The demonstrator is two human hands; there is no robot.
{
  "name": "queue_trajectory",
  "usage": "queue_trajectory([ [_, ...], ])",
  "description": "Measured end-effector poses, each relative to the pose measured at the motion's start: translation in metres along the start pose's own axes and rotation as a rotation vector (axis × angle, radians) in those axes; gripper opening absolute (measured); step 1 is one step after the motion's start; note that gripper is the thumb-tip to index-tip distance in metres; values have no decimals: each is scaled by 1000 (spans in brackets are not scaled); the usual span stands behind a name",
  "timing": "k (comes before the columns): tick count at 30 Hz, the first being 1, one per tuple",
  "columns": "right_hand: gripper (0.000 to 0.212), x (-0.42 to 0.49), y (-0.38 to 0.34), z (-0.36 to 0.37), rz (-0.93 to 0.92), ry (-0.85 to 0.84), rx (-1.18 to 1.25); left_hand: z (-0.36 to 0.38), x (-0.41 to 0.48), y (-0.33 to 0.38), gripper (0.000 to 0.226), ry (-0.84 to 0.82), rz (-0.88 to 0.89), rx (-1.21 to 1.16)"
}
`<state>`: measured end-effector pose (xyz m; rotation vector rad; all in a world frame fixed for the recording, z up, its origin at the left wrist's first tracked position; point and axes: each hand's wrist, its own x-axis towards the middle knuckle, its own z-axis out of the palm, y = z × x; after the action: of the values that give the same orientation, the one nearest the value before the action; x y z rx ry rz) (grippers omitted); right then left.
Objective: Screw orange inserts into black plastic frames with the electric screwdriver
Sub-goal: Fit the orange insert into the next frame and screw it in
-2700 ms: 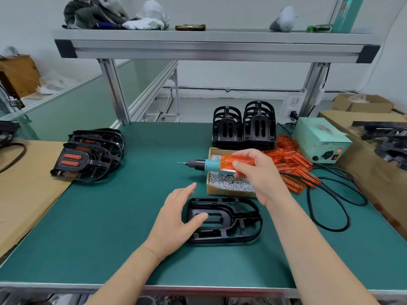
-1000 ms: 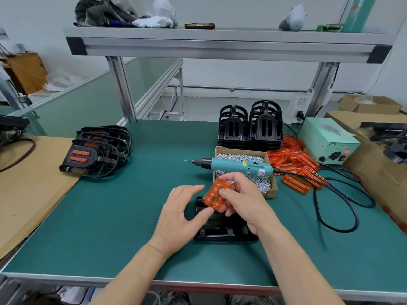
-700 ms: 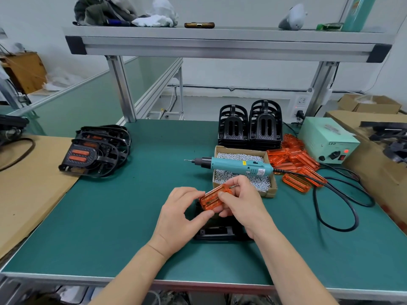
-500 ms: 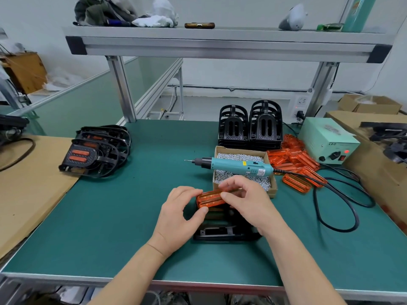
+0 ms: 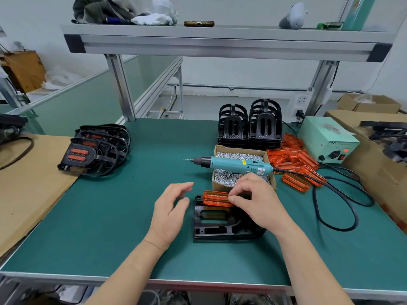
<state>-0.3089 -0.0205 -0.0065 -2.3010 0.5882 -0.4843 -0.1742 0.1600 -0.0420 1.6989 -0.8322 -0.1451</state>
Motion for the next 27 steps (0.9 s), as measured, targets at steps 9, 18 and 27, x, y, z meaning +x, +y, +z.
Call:
queue_trajectory([
  [9,20,-8,2,3,36,-112,-38,1,3,-5,24,22,37,73],
  [18,19,-9,-7,10,31,-139,-128,2,3,-1,19,-41,29,106],
  [27,8,-4,-10,12,4,-203,-307,7,3,-4,15,-279,54,331],
])
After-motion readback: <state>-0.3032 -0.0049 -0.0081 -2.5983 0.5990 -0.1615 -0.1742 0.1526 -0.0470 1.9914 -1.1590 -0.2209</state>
